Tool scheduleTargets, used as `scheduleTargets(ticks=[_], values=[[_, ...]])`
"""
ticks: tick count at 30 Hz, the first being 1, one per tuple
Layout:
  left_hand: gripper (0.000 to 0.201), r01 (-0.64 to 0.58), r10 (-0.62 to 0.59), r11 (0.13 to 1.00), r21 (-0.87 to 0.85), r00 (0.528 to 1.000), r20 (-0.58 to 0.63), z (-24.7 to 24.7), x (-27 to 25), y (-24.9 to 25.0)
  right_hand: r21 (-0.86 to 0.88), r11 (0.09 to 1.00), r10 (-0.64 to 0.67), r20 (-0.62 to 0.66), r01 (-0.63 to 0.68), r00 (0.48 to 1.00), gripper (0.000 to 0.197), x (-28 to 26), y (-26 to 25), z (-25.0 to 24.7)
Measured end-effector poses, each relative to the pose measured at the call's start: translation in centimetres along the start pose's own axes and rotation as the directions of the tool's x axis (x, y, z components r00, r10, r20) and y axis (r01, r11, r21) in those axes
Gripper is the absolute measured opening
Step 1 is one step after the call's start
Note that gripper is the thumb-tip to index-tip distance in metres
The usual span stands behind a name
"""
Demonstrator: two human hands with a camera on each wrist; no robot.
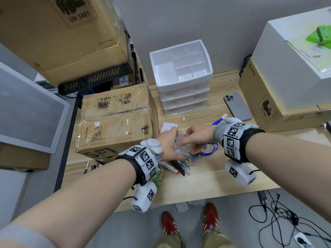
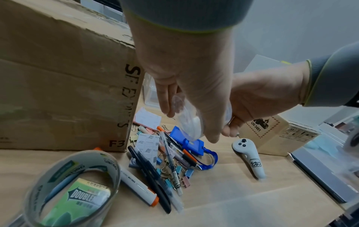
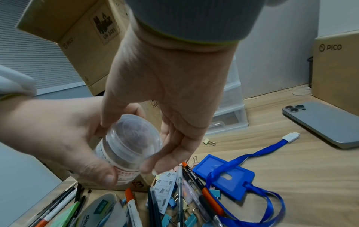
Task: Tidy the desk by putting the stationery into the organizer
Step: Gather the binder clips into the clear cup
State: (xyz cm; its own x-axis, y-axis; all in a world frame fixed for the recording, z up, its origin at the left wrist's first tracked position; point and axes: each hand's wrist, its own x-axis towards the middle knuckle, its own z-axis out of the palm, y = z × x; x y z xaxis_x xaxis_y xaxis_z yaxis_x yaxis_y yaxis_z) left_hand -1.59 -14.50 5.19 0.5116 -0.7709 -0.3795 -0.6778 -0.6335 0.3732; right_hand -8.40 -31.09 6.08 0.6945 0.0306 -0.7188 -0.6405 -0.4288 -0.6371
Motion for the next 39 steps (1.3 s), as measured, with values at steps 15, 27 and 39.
scheduleTargets(ticks=[15,27,39], values=[[0.065,-0.094,0.091,0.995,0.031,0.993,0.079,0.9,0.6,-0.2,-0.219,0.97,-0.117,-0.031,0.108,0.993,0.057,-0.6,1.9,0.4],[0.08,-0.002,0.002,0.985,-0.171,1.0,0.002,0.1,-0.4,0.3,-0.316,0.948,-0.084,-0.106,0.047,0.991,0.073,-1.5,2.7,-0.6],[0.067,-0.094,0.031,0.901,-0.423,0.988,-0.154,1.0,-0.3,0.2,0.31,0.945,-0.12,0.042,0.101,0.992,0.069,-0.4,3.1,0.6]])
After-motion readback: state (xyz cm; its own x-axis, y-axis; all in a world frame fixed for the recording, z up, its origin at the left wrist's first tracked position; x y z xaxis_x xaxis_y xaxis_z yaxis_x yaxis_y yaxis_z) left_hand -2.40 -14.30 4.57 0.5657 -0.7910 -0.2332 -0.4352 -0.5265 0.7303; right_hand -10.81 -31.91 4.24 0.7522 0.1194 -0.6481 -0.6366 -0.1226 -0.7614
